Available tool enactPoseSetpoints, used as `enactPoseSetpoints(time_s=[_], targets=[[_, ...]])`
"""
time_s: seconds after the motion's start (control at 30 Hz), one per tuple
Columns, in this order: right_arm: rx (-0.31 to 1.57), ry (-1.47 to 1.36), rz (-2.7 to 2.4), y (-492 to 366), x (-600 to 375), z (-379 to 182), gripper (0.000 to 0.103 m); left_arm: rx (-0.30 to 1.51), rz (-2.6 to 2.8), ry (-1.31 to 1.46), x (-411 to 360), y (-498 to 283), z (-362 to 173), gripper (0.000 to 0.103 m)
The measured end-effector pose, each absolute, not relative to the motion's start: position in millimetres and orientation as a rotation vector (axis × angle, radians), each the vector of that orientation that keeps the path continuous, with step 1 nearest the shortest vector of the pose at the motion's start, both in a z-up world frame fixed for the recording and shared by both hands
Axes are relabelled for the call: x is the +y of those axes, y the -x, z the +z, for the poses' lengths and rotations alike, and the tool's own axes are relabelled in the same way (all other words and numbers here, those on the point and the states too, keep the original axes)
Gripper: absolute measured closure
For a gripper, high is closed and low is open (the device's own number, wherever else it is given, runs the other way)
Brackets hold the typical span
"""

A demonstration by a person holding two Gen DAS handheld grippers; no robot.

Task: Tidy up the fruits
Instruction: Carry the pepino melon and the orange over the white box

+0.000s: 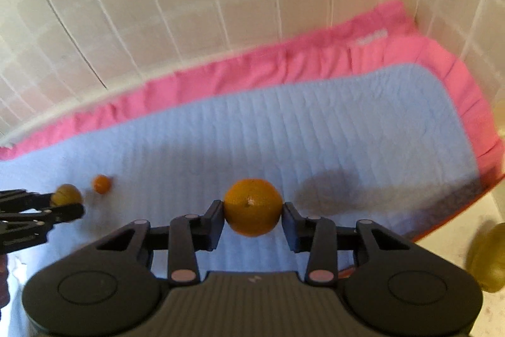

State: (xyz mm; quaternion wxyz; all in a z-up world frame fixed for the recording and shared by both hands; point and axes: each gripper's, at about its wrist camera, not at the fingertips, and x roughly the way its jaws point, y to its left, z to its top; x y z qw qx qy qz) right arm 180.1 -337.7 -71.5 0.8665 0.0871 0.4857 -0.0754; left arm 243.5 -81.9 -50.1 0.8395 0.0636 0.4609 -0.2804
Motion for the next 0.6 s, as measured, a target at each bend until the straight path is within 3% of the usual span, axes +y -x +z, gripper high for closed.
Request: enactPoseSetpoints(time_s=[0.37,0.6], targets=[[0.747,-0.207,-0.301,-62,-375,33,0.061,0.696,-0.88,-0.253,-168,-201,54,0.056],[0.706,-0.225,-0.543,43,-421,59,0.061,0.616,-1.173,-0.281,-266,-155,82,0.056]])
